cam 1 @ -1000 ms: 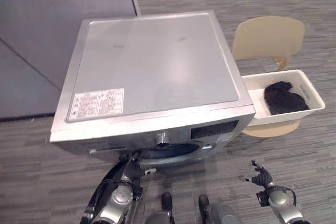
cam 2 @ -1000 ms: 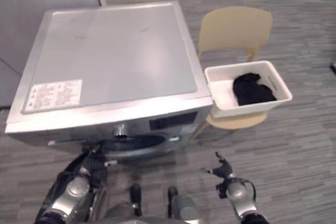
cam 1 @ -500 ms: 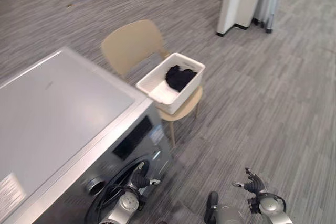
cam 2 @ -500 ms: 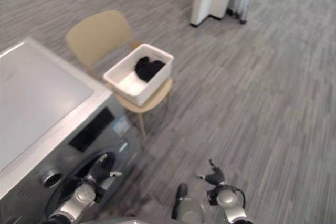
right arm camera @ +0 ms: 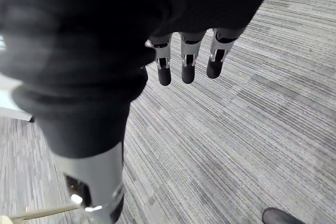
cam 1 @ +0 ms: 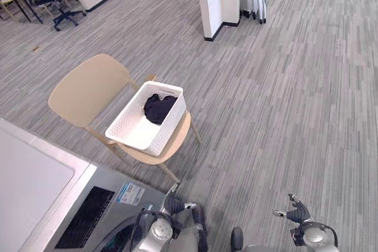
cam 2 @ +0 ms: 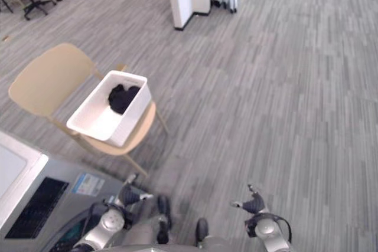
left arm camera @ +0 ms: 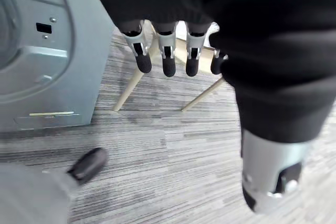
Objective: Grab the laundry basket,head to the washer,open it,put in the laundry and shut it.
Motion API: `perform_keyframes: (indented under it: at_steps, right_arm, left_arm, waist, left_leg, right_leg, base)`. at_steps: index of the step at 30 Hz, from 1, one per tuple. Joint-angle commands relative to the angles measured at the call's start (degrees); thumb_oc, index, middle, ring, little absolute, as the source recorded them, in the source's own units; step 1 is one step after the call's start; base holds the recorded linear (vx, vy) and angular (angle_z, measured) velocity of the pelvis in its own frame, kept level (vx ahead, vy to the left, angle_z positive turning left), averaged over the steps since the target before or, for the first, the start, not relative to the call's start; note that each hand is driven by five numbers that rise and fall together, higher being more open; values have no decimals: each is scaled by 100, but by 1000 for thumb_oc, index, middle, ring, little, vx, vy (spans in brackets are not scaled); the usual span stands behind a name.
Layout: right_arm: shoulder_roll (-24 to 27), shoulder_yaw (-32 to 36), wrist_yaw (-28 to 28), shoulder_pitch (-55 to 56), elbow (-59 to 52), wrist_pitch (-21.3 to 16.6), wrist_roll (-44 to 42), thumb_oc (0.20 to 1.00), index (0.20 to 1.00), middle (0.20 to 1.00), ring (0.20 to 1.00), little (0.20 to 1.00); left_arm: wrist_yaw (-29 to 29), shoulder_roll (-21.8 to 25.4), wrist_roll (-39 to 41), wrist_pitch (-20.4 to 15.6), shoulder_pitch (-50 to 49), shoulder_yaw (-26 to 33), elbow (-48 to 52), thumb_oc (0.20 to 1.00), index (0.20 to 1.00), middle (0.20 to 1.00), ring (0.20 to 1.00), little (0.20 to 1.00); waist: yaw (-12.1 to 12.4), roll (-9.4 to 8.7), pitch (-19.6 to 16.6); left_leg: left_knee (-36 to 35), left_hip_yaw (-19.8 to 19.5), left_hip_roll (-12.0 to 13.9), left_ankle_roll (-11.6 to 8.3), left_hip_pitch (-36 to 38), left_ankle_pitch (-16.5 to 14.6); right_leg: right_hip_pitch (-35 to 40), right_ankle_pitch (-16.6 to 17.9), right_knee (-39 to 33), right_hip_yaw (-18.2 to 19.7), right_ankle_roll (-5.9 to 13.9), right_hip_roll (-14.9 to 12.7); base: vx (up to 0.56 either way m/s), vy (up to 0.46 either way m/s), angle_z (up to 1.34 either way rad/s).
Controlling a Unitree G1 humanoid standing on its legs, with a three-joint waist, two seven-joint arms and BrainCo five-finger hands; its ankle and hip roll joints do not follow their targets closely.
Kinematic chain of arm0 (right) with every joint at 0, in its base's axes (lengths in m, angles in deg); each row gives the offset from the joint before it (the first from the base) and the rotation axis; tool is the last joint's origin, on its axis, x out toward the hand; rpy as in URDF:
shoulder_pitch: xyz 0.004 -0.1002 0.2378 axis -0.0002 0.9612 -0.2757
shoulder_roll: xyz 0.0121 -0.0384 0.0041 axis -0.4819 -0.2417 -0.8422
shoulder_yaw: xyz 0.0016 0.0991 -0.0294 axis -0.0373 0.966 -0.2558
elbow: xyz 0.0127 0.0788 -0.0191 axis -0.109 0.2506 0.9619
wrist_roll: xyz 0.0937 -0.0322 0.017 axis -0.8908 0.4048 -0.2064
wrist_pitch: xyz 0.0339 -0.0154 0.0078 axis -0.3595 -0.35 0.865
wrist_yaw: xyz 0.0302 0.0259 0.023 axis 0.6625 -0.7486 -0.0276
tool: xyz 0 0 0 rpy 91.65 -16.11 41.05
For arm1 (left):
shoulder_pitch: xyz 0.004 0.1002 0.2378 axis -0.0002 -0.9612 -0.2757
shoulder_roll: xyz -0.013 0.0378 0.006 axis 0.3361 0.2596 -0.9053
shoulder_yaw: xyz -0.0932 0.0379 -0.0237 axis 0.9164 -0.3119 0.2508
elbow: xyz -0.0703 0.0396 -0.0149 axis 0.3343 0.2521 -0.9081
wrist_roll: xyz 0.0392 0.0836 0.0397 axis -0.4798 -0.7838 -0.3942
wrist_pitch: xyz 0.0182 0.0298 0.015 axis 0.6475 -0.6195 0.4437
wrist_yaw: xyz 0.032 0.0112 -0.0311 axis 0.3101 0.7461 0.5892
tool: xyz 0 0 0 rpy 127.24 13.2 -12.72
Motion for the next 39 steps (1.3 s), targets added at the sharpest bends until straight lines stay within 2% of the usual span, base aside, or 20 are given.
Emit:
perform_keyframes:
  at_steps: [1,3,5,7,9,10,11,12,14,18,19,22,23,24,26,30,32,33,34,39]
  right_arm:
    - [120,239,-144,-50,-420,-180,-12,1000,1000,1000,1000,1000]
    - [128,236,-122,4,-443,-176,92,1000,1000,1000,1000,1000]
    - [73,187,-103,-31,-322,-193,116,1000,1000,1000,1000,1000]
    - [14,93,-63,-102,-204,-179,179,1000,1000,1000,1000,1000]
    - [-43,21,-30,-156,-163,-184,215,1000,1000,1000,1000,1000]
    - [-54,2,-20,-190,-123,-180,253,1000,1000,1000,1000,1000]
    - [-55,-51,4,-275,-149,-177,289,1000,1000,1000,1000,1000]
    - [-60,-52,-1,-299,-196,-188,288,1000,1000,1000,1000,1000]
    - [-53,-55,12,-334,-245,-202,264,1000,1000,1000,1000,1000]
    - [35,-100,20,-521,-288,-228,218,1000,1000,1000,1000,1000]
    - [56,-112,9,-528,-313,-228,180,1000,1000,1000,1000,1000]
    - [112,-97,-3,-493,-275,-183,129,1000,1000,1000,1000,1000]
    - [114,-100,23,-479,-223,-159,123,1000,1000,1000,1000,1000]
    - [102,-78,38,-439,-209,-173,98,1000,1000,1000,1000,1000]
    - [63,-31,103,-328,-192,-194,56,1000,1000,1000,1000,1000]
    - [89,16,101,-300,-293,-221,91,1000,1000,1000,1000,1000]
    - [162,68,35,-284,-505,-227,155,1000,1000,1000,1000,1000]
    - [189,105,-1,-218,-677,-205,210,1000,1000,1000,1000,1000]
    - [213,103,8,-192,-748,-193,262,1000,1000,1000,1000,1000]
    - [424,64,3,-211,-1408,-189,695,1000,1000,1000,1000,1000]
  left_arm:
    - [-122,100,-149,-99,229,-21,137,1000,1000,1000,1000,1000]
    - [-118,68,-150,-109,129,41,115,1000,1000,1000,1000,1000]
    - [-148,34,-146,-107,90,65,47,1000,1000,1000,1000,1000]
    - [-185,77,-88,-108,68,133,45,1000,1000,1000,1000,1000]
    - [-222,139,-38,-108,22,193,59,1000,1000,1000,1000,1000]
    - [-250,185,-34,-107,19,218,59,1000,1000,1000,1000,1000]
    - [-313,283,3,-94,42,285,81,1000,1000,1000,1000,1000]
    - [-348,321,5,-94,51,311,74,1000,1000,1000,1000,1000]
    - [-385,346,-2,-97,50,340,89,1000,1000,1000,1000,1000]
    - [-422,315,70,-115,74,422,62,1000,1000,1000,1000,1000]
    - [-437,296,86,-101,103,420,0,1000,1000,1000,1000,1000]
    - [-397,230,127,-80,222,438,-213,1000,1000,1000,1000,1000]
    - [-361,209,145,-87,245,414,-288,1000,1000,1000,1000,1000]
    - [-352,192,166,-104,277,409,-374,1000,1000,1000,1000,1000]
    - [-293,176,257,-74,168,415,-342,1000,1000,1000,1000,1000]
    - [-267,199,371,-36,72,541,-320,1000,1000,1000,1000,1000]
    - [-299,267,360,1,119,556,-256,1000,1000,1000,1000,1000]
    - [-291,324,352,7,112,580,-160,1000,1000,1000,1000,1000]
    - [-283,355,333,11,94,593,-125,1000,1000,1000,1000,1000]
    - [-246,461,177,32,-131,668,-24,1000,1000,1000,1000,1000]
  waist:
    - [103,29,245]
    - [99,123,142]
    - [120,88,51]
    - [202,-78,-40]
    - [310,-232,-97]
    - [361,-297,-101]
    - [352,-352,-51]
    - [331,-343,-26]
    - [298,-286,2]
    - [202,-101,79]
    - [146,-79,108]
    - [-10,-141,234]
    - [-39,-198,231]
    - [-21,-280,205]
    - [-4,-395,115]
    - [7,-420,57]
    - [-57,-439,73]
    - [-171,-424,53]
    - [-204,-412,29]
    - [-191,-433,-91]
  left_leg:
    - [-204,304,-92,61,254,36]
    - [-480,404,-45,132,437,203]
    - [-323,327,-64,158,488,377]
    - [-108,280,-126,279,537,185]
    - [50,231,-207,423,648,-46]
    - [121,203,-264,514,727,-181]
    - [149,53,-366,669,951,-348]
    - [120,-77,-397,718,1057,-393]
    - [54,-227,-409,748,1199,-419]
    - [-97,-758,-473,720,1490,-432]
    - [-95,-986,-511,708,1531,-440]
    - [138,-1673,-678,646,1535,-571]
    - [232,-1822,-753,616,1532,-633]
    - [369,-1899,-835,586,1506,-711]
    - [737,-2032,-875,469,1365,-833]
    - [671,-1954,-754,410,1333,-811]
    - [670,-1570,-600,407,1237,-781]
    - [492,-973,-323,462,1308,-804]
    - [455,-823,-260,476,1338,-796]
    - [299,-711,-267,507,1446,-786]
  right_leg:
    - [241,-830,419,330,755,-319]
    - [363,-910,423,313,775,-206]
    - [482,-996,497,320,761,-230]
    - [579,-1131,715,283,809,-387]
    - [449,-1115,1340,221,919,-526]
    - [300,-967,1837,175,1060,-618]
    - [-156,-420,2870,219,1304,-726]
    - [-393,-266,3242,303,1340,-694]
    - [-697,-297,3459,426,1283,-609]
    - [-1209,-743,2779,787,968,-362]
    - [-1423,-702,2574,1125,929,-223]
    - [-1693,-381,1951,2280,1012,40]
    - [-1675,-311,1862,2453,1003,77]
    - [-1529,-241,1696,2471,1001,-18]
    - [-1240,-169,1380,2100,915,-229]
    - [-1074,-187,1242,1702,877,-305]
    - [-1017,-248,1240,1422,856,-415]
    - [-987,-312,1217,1142,865,-500]
    - [-967,-328,1208,1045,875,-520]
    - [-812,-412,1212,830,925,-610]
  base:
    - [283,63,11]
    - [336,76,3]
    - [356,69,-2]
    - [340,65,1]
    - [257,61,14]
    - [247,79,23]
    - [209,54,36]
    - [144,31,74]
    - [121,-8,113]
    - [169,-63,68]
    - [164,-146,111]
    - [122,-202,157]
    - [95,-213,208]
    - [100,-210,181]
    - [117,-332,150]
    - [77,-160,105]
    - [37,-100,36]
    - [61,-44,82]
    - [102,3,154]
    - [136,42,47]
